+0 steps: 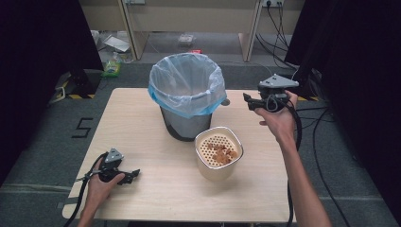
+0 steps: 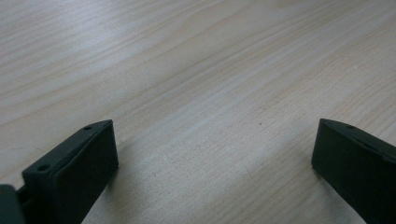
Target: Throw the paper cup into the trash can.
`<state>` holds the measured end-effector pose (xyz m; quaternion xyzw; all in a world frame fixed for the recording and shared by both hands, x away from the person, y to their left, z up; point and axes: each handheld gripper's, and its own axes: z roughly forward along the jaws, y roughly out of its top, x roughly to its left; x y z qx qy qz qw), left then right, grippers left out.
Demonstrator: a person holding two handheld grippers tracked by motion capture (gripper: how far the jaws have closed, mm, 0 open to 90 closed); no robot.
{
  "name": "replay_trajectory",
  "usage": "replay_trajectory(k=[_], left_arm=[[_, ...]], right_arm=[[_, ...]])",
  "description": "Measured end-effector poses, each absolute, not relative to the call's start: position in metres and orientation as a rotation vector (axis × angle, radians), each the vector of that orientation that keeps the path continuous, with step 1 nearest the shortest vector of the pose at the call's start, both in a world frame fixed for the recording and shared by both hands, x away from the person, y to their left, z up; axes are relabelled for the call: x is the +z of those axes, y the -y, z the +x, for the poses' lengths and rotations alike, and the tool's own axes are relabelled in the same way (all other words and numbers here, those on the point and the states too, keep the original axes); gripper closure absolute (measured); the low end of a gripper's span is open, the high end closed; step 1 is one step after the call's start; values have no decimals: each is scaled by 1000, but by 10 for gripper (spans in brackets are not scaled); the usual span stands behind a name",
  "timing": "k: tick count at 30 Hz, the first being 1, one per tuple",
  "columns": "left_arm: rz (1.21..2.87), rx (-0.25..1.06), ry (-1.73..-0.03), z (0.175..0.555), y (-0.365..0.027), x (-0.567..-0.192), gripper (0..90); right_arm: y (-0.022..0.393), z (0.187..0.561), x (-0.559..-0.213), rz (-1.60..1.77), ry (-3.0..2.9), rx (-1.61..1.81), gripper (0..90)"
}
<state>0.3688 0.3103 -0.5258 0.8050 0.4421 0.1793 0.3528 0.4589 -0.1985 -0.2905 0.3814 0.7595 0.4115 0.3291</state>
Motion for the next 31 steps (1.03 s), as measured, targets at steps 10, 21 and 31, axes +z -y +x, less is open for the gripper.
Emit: replay_trajectory(k=[10, 21, 31], left_arm=[[2084, 464, -1143, 369, -310, -526, 0], [2083, 464, -1144, 369, -310, -526, 0], [2082, 465, -1145, 369, -310, -526, 0]], right_arm=[[229, 441, -333, 1061, -2010, 1028, 401], [239, 426, -376, 1091, -2059, 997, 394], [247, 416, -402, 1140, -2047, 1031, 369]])
